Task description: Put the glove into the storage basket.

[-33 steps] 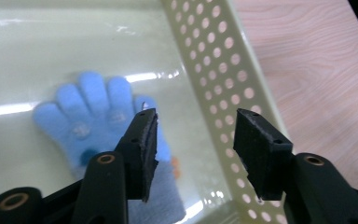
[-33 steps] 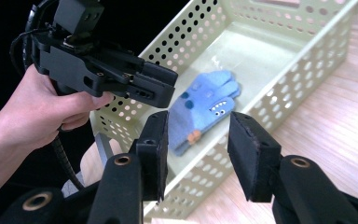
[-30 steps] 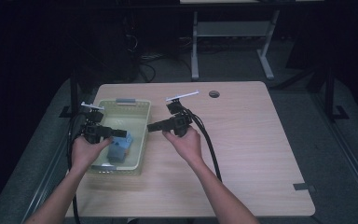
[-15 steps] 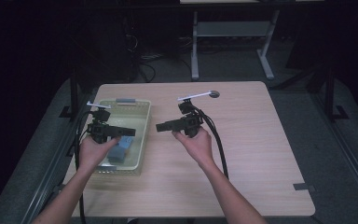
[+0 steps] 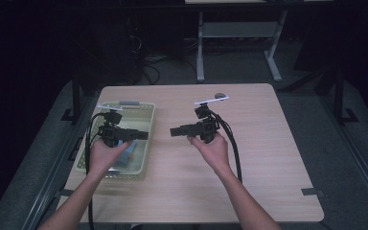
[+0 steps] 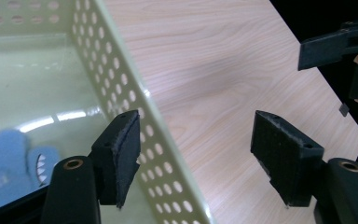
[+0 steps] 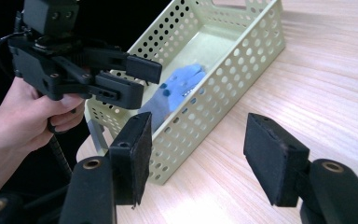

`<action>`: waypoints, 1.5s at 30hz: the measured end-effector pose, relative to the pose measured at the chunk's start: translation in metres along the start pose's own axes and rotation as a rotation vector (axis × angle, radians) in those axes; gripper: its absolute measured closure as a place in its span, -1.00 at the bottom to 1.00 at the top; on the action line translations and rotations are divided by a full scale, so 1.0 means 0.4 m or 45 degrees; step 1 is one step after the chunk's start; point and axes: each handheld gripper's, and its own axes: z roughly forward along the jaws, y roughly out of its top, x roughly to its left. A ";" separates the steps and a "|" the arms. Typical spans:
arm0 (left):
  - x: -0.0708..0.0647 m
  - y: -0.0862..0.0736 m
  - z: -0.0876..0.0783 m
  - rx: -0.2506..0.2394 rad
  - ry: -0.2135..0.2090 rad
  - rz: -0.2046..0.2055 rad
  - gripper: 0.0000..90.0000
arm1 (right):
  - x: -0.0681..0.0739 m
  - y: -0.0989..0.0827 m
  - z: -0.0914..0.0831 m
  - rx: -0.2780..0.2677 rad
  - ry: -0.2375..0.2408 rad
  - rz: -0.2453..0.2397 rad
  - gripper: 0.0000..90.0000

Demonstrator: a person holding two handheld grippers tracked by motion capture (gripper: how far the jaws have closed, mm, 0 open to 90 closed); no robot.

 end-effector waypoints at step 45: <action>-0.195 -0.008 0.115 0.033 -0.173 0.176 -0.37 | -0.142 -0.129 -0.218 -0.134 -0.109 0.179 -0.23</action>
